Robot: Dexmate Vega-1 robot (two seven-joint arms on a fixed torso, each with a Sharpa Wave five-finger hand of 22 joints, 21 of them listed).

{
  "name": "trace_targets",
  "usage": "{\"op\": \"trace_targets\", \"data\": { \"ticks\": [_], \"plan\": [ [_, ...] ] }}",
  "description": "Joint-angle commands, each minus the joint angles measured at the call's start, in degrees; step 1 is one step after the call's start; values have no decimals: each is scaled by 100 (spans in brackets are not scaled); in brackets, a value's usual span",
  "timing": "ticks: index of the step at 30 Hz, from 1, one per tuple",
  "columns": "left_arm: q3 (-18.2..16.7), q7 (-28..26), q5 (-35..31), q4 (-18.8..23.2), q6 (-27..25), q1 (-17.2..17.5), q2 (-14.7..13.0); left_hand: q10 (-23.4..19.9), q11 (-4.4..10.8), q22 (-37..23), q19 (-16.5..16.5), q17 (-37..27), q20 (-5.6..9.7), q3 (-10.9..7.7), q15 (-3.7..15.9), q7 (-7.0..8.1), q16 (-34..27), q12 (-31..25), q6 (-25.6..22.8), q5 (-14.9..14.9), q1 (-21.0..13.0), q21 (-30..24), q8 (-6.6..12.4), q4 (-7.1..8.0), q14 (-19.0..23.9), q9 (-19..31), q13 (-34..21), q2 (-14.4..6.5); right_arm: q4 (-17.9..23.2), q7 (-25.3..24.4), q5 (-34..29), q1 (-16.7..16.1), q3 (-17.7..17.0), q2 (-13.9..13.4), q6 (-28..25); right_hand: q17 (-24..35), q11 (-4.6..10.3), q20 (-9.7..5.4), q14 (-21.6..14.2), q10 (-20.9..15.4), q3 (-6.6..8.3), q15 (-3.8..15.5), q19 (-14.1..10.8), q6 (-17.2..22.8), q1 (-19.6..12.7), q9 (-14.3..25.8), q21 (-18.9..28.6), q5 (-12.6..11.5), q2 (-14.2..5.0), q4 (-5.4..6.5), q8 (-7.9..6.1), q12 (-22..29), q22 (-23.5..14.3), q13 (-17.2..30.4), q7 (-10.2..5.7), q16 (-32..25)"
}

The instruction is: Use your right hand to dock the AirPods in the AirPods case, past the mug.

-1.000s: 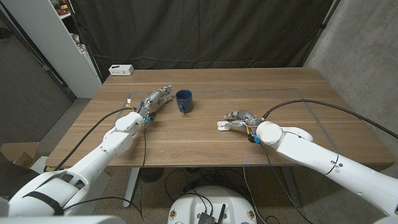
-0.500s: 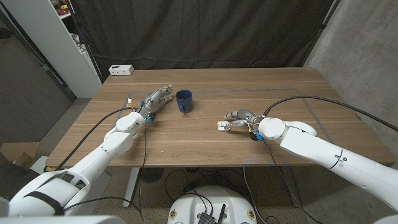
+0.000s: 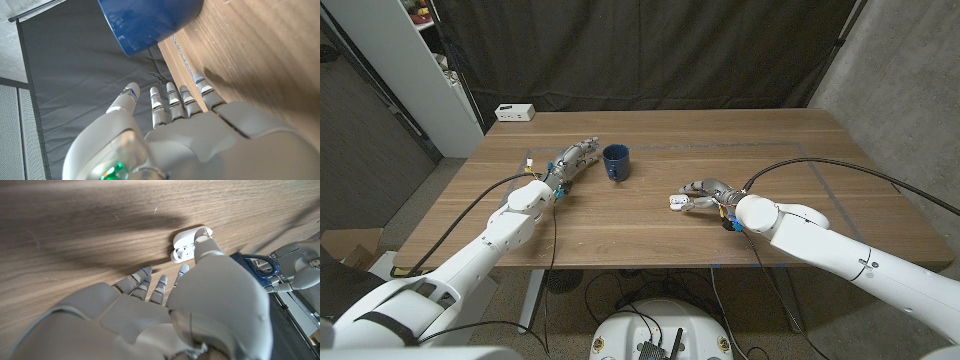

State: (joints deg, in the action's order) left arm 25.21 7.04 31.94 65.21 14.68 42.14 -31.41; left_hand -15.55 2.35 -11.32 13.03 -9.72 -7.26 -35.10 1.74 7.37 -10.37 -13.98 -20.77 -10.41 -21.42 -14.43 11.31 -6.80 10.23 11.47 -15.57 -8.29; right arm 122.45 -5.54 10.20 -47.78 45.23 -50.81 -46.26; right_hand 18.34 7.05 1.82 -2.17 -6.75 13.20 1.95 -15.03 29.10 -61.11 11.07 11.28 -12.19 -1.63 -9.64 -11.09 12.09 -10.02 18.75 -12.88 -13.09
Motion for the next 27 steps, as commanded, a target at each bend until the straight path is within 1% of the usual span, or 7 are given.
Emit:
{"op": "trace_targets", "data": {
  "ticks": [1, 6, 8, 18, 21, 24, 27],
  "plan": [
    [-6, -175, -35, 351, -118, 161, -89, -5, -3, -10, 21, -25, -24, 20, -10, 40, -12, -35, -53, -37, 33, 20, 7, -8, -20, 5, -8, -15, -104, -162, -179, -224, -33, 20, 213, -5, 45, 52, -44, 32, 55, 473, -25, 35, -82, 22, 36, -56, 16, -6, -34, 19, -16, 11, 19, -27],
    [-4, -238, -54, 452, -130, 219, -101, 3, -4, -10, 19, -25, -24, 19, -4, 37, -12, -31, -40, -37, 34, 22, 1, -8, -22, 5, -8, -16, -183, -418, -346, -410, -85, 49, 493, -15, 112, 6, -213, -142, 82, 520, -107, 136, -114, 33, 60, -94, 21, 19, -72, 91, -16, 9, 22, -87],
    [-5, -268, -58, 500, -142, 245, -106, 2, -7, -10, 23, -24, -19, 17, -8, 36, -11, -32, -39, -38, 33, 21, 1, -9, -21, 5, -8, -17, -237, -473, -398, -462, -104, 65, 613, -29, 99, -28, -283, -254, 96, 559, -171, 253, -137, 40, 77, -117, 36, 29, -109, 131, -15, 6, 22, -104],
    [-28, -370, -67, 709, -207, 363, -175, 1, 2, -10, 23, -23, -25, 15, -3, 39, -12, -33, -42, -38, 32, 22, 2, -11, -18, 5, -8, -19, -409, -655, -596, -682, -219, 160, 981, -51, 235, -106, -612, -632, 155, 706, -385, 805, -149, 58, 122, -159, -42, 97, -261, 245, -17, -17, 31, -212],
    [-36, -389, -58, 748, -229, 393, -188, 5, 3, -10, 24, -23, -23, 14, -8, 42, -13, -32, -40, -38, 32, 22, 1, -12, -16, 5, -8, -18, -457, -678, -625, -729, -249, 199, 1074, -46, 245, -132, -708, -739, 166, 756, -417, 1051, -145, 59, 117, -156, -149, 138, -318, 272, -18, -22, 25, -266],
    [-43, -379, -56, 752, -208, 408, -198, 6, -2, -10, 23, -22, -24, 14, -4, 36, -13, -31, -33, -38, 31, 23, -2, -14, -16, 5, -8, -18, -485, -678, -652, -761, -275, 225, 1153, -8, 277, -179, -734, -861, 129, 781, -451, 1405, 18, 56, 108, -105, -367, 280, -381, 299, -21, -18, 19, -324],
    [-59, -378, -43, 750, -210, 417, -212, 6, -3, -10, 20, -22, -23, 14, -9, 40, -11, -31, -34, -38, 30, 24, -1, -15, -18, 5, -7, -17, -501, -640, -666, -752, -293, 257, 1147, 27, 298, -195, -737, -913, 95, 785, -459, 1563, 170, 49, 101, -66, -511, 388, -386, 304, -24, -19, 17, -360]
  ]
}}
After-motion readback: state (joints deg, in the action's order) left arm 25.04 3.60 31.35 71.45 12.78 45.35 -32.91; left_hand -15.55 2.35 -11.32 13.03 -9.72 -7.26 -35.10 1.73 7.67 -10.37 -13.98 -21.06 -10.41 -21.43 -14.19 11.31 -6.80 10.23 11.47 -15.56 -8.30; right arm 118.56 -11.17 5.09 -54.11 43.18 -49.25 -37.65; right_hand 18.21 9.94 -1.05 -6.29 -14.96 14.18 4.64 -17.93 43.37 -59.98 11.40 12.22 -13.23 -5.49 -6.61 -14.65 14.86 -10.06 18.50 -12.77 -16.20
